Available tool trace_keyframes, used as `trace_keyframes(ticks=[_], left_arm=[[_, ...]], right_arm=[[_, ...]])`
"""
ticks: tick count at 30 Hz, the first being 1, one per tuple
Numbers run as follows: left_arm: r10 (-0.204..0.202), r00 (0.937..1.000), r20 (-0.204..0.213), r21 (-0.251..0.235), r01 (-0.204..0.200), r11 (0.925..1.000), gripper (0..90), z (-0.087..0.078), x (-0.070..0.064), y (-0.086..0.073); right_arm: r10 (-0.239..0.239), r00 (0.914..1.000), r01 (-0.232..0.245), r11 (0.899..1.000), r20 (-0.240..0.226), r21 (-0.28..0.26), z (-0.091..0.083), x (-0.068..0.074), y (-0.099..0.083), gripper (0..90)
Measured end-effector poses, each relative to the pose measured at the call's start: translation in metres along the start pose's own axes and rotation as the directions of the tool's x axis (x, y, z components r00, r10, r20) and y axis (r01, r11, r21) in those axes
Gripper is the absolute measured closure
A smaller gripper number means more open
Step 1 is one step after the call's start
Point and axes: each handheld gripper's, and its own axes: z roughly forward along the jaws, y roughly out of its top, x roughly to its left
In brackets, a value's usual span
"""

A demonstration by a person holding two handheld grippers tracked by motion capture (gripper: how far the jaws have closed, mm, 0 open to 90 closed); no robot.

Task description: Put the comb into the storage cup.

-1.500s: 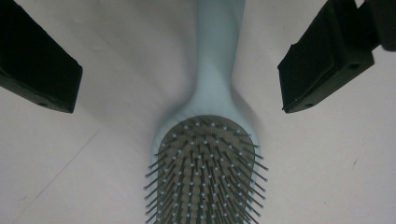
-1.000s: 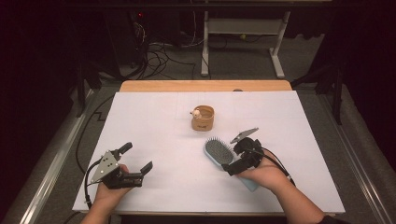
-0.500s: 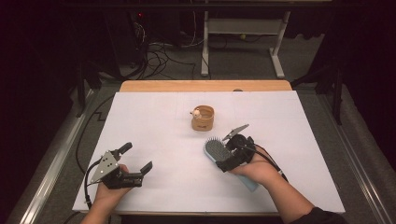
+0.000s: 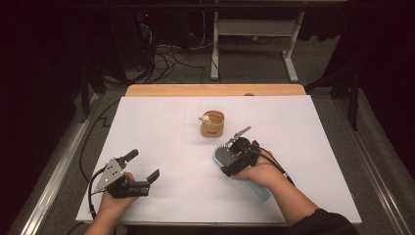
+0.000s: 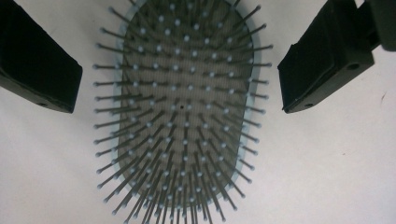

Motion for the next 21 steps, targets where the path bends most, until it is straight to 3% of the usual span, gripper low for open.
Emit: trace_keyframes(ticks=[14, 15, 21], left_arm=[[-0.027, 0.9996, -0.008, -0.004, 0.026, 0.9996, 0.3, -0.001, -0.002, 0.001], [-0.031, 0.9995, -0.009, -0.004, 0.031, 0.9995, 0.3, -0.001, -0.002, 0.001], [-0.022, 0.9997, -0.003, -0.004, 0.022, 0.9997, 0.2, -0.001, -0.001, 0.001]], right_arm=[[-0.018, 0.9998, 0.017, 0.999, 0.012, 0.043, 0.017, 0.002, 0.018, 0.5], [-0.035, 0.9993, 0.035, 0.998, 0.015, 0.044, 0.018, 0.001, 0.019, 0.5], [-0.027, 0.9995, 0.025, 0.998, 0.019, 0.064, 0.022, 0.002, 0.023, 1.3]])
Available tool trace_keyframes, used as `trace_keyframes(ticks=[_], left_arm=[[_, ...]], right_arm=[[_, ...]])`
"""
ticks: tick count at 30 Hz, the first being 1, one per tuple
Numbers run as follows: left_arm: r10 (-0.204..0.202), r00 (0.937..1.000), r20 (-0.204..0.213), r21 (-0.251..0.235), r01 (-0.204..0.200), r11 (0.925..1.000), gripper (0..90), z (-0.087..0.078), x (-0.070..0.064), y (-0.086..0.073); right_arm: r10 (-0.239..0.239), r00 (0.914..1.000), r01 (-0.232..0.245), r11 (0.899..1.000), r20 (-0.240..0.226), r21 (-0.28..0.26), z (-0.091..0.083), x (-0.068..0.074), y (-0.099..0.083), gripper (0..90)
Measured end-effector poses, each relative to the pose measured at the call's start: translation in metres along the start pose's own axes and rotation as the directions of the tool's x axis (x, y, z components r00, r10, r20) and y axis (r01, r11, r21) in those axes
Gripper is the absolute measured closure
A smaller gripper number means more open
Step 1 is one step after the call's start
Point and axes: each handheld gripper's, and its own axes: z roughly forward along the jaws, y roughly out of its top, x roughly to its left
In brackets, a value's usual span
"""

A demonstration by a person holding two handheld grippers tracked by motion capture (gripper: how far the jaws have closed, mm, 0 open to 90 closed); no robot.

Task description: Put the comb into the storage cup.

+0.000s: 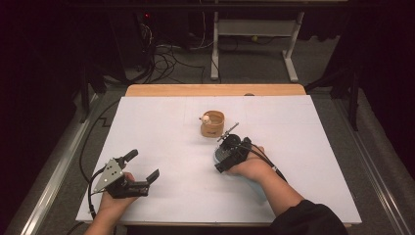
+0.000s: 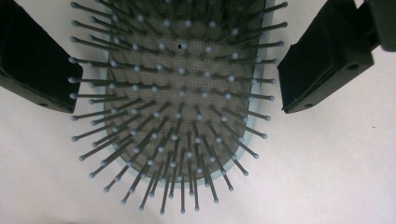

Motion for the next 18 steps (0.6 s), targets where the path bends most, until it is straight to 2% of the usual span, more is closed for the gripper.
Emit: trace_keyframes(ticks=[1, 2, 5, 14, 18], left_arm=[[-0.009, 0.9999, -0.006, 0.0, 0.009, 1.0, 0.3, -0.0001, -0.0006, 0.0], [-0.001, 1.0, 0.0, -0.004, 0.001, 1.0, 0.3, 0.0001, 0.0, 0.0004], [0.002, 1.0, 0.002, -0.004, -0.002, 1.0, 0.3, -0.0001, 0.0002, 0.0006], [0.002, 1.0, 0.003, -0.005, -0.002, 1.0, 0.2, -0.0001, 0.0006, 0.0012], [0.003, 1.0, 0.004, -0.004, -0.003, 1.0, 0.3, 0.0, 0.0005, 0.0008]], right_arm=[[0.003, 1.0, -0.003, 1.0, 0.003, 0.005, 0.0011, 0.0002, 0.0008, 2.2], [0.016, 0.9999, -0.016, 1.0, 0.004, 0.009, 0.0017, 0.0008, 0.001, 2.5], [0.008, 1.0, -0.008, 1.0, 0.006, 0.01, 0.003, -0.0008, 0.0014, 3.5], [0.026, 0.9997, -0.026, 0.999, 0.005, 0.024, 0.0051, -0.0015, 0.0018, 6.5], [0.008, 1.0, -0.008, 1.0, 0.005, 0.021, 0.0042, -0.0009, 0.0021, 9.7]])
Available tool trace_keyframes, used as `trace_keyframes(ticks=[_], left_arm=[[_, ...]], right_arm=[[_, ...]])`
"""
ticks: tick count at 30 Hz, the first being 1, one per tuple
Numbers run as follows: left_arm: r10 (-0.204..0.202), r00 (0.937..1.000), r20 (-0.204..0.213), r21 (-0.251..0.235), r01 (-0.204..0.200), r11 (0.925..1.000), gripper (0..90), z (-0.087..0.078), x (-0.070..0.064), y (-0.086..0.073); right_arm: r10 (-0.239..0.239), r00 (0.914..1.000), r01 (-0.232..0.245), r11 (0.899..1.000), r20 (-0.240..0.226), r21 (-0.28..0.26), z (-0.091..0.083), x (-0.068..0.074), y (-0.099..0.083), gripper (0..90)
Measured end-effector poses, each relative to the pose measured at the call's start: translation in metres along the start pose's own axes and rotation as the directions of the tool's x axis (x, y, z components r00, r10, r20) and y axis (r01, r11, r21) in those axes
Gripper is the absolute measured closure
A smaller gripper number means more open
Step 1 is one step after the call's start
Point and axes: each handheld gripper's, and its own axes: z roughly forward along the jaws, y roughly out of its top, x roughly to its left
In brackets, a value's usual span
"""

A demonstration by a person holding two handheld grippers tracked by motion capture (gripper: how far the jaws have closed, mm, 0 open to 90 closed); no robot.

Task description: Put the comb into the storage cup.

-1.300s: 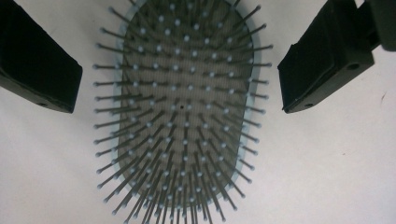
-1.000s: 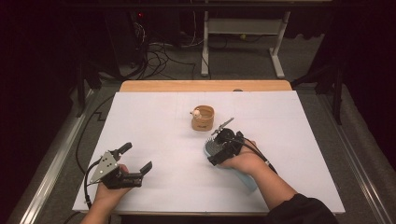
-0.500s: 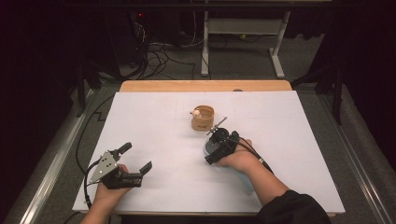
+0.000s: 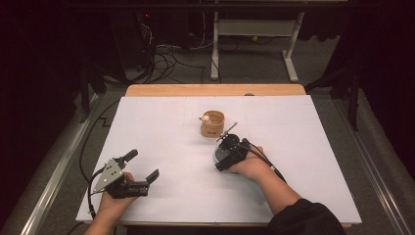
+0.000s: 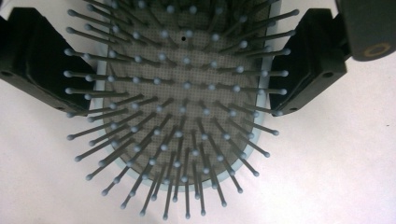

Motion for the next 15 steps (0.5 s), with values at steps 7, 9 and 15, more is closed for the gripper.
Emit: trace_keyframes(ticks=[7, 9, 15], left_arm=[[0.001, 1.0, 0.001, -0.001, -0.001, 1.0, 0.3, 0.0, 0.0, 0.0], [0.0, 1.0, 0.001, 0.0, 0.0, 1.0, 0.2, 0.0, 0.0, 0.0], [0.001, 1.0, 0.002, -0.001, -0.001, 1.0, 0.2, 0.0, 0.0, 0.0001]], right_arm=[[0.002, 1.0, -0.002, 1.0, -0.001, 0.001, -0.0015, 0.0018, 0.0001, 14.8], [-0.005, 1.0, 0.005, 1.0, -0.001, -0.004, -0.0016, 0.0016, 0.0003, 15.8], [0.0, 1.0, 0.0, 1.0, 0.003, -0.001, -0.0022, 0.0016, 0.0008, 17.8]])
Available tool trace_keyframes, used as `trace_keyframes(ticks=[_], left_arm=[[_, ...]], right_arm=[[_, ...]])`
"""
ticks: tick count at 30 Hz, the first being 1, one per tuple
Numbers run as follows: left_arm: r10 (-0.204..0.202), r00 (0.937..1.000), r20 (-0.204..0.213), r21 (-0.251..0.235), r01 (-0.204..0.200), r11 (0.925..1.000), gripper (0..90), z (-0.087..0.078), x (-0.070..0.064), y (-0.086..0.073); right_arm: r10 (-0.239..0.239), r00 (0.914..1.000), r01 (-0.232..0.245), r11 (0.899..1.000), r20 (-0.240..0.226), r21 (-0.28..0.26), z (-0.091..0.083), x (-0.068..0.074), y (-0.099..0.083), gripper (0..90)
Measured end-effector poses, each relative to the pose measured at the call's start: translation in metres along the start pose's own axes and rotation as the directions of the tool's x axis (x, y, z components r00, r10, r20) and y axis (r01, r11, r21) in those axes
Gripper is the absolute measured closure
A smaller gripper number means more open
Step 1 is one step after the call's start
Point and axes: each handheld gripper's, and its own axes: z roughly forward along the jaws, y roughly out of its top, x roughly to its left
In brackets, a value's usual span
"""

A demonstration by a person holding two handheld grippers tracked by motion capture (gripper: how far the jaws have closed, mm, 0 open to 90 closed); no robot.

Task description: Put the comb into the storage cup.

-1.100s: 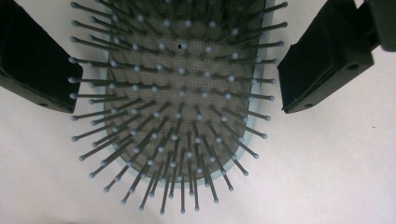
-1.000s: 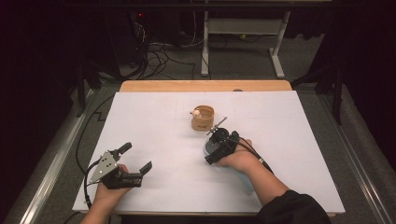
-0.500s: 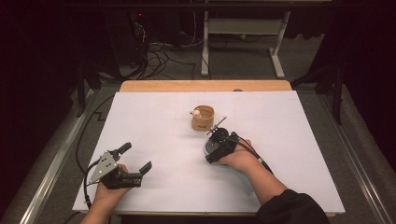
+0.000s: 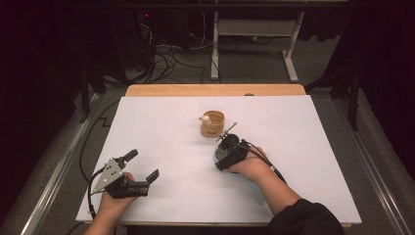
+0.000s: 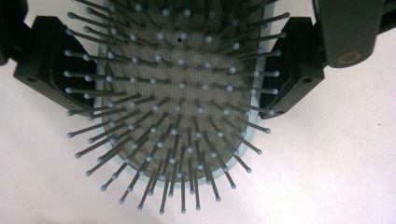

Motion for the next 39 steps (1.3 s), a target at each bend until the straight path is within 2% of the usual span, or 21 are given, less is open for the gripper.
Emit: trace_keyframes(ticks=[24, 29, 39], left_arm=[[-0.001, 1.0, 0.001, 0.001, 0.001, 1.0, 0.2, -0.0003, -0.0001, -0.0001], [-0.011, 0.9999, -0.004, -0.003, 0.011, 0.9999, 0.2, -0.0005, -0.0006, 0.0002], [-0.005, 1.0, -0.001, -0.004, 0.005, 1.0, 0.3, -0.0005, -0.0001, 0.0007]], right_arm=[[0.021, 0.9997, -0.022, 0.999, 0.015, 0.037, -0.0001, 0.0026, 0.004, 19.3], [0.024, 0.9996, -0.025, 0.999, 0.016, 0.036, -0.0001, 0.0027, 0.0045, 19.9], [0.035, 0.9993, -0.036, 0.999, 0.014, 0.037, -0.0009, 0.0025, 0.0046, 20.4]])
